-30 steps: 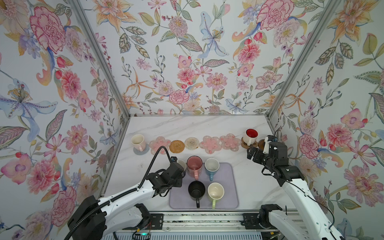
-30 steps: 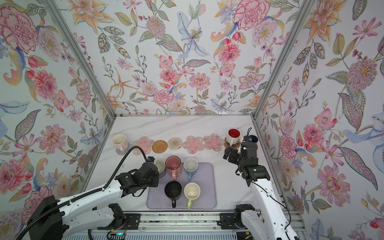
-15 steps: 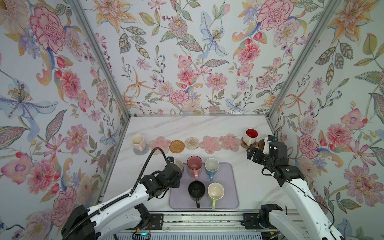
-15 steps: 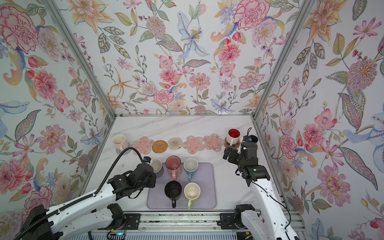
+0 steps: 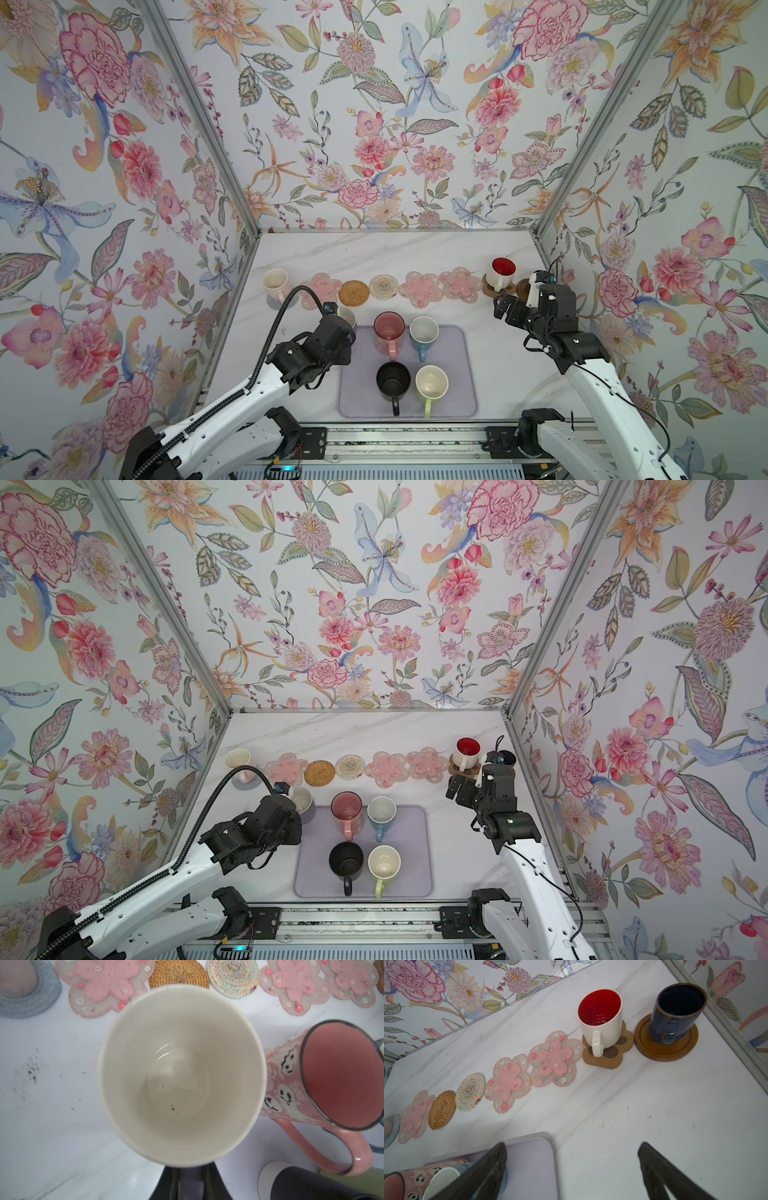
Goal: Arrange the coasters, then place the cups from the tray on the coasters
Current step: 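Lift the lilac-handled white mug with the left gripper toward the rattan coaster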
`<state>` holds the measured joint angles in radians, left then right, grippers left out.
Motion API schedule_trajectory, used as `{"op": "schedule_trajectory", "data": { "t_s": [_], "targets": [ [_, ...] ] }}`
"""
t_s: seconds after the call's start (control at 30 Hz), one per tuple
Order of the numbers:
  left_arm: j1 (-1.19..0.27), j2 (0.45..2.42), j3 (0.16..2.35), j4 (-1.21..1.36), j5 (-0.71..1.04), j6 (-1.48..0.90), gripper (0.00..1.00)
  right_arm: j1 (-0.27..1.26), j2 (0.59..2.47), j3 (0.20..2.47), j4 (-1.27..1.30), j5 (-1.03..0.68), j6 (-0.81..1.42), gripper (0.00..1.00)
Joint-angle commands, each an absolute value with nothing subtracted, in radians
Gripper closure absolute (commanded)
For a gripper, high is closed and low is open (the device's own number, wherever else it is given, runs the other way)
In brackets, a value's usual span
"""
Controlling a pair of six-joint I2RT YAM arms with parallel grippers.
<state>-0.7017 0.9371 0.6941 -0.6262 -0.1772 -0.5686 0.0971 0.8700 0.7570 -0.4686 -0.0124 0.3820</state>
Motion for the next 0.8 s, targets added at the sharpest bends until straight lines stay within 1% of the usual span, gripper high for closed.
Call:
{"op": "schedule_trajectory", "data": {
  "t_s": [0.0,0.13,0.3,0.77],
  "targets": [
    [-0.622,0.965,0.768,-0.607,-0.189,-0.475,1.0,0.099,0.858,0.768,-0.49,-0.018,0.379,0.01],
    [-0.511,1.029,0.819,-0.584,-0.153,-0.405,1.0,0.098,0.851,0.769,-0.498,-0.015,0.371,0.01],
    [-0.416,1.135,0.892,-0.535,-0.134,-0.329,1.0,0.096,0.845,0.768,-0.502,-0.017,0.369,0.01],
    [-0.271,1.395,1.037,-0.395,-0.068,-0.24,1.0,0.093,0.854,0.768,-0.508,-0.017,0.364,0.01]
  ]
}}
